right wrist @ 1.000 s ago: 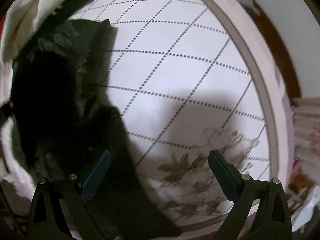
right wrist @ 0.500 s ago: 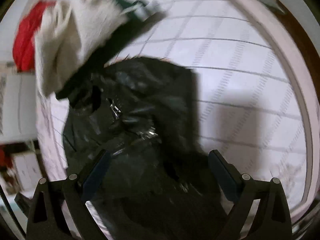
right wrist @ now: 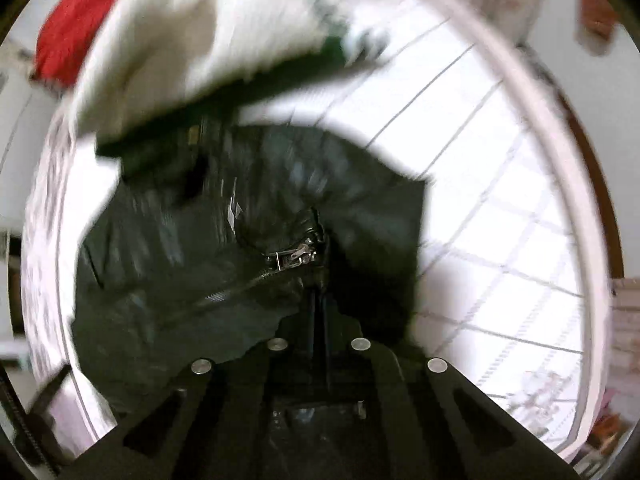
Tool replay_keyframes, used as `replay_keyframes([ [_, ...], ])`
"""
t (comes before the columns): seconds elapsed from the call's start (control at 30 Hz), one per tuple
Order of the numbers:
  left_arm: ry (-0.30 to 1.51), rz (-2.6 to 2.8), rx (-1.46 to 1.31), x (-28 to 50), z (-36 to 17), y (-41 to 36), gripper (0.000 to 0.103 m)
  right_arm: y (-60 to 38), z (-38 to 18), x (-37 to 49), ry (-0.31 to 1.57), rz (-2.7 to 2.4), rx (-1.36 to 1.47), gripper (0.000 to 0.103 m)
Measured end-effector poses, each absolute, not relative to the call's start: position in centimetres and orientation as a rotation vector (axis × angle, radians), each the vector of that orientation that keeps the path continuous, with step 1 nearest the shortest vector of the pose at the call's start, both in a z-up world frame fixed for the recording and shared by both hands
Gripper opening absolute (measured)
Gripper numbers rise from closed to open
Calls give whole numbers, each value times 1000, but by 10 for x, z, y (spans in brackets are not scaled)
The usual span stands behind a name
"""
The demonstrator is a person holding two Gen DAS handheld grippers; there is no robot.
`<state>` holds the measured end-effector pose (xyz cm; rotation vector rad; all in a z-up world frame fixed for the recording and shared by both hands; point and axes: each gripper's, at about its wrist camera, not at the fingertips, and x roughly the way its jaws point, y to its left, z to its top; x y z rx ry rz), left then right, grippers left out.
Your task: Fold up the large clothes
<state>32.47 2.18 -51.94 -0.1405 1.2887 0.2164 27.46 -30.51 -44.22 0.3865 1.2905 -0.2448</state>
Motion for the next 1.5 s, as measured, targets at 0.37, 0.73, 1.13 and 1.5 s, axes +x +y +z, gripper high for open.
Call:
replay_keyframes([
  [0.37, 1367, 185, 17, 381, -584, -13, 82, -363, -509, 283, 1425, -396, 441, 8],
  [0.73, 1355, 109, 90, 352, -544, -55, 82, -350, -462, 267, 1443, -248, 437, 34],
  [1.13, 1370, 160, 137, 351, -591, -57, 97, -327, -529, 284, 1538, -246, 240, 32],
  [1.5, 1192, 242, 314, 294, -508, -111, 97, -344, -458, 238, 1542, -140, 206, 78],
])
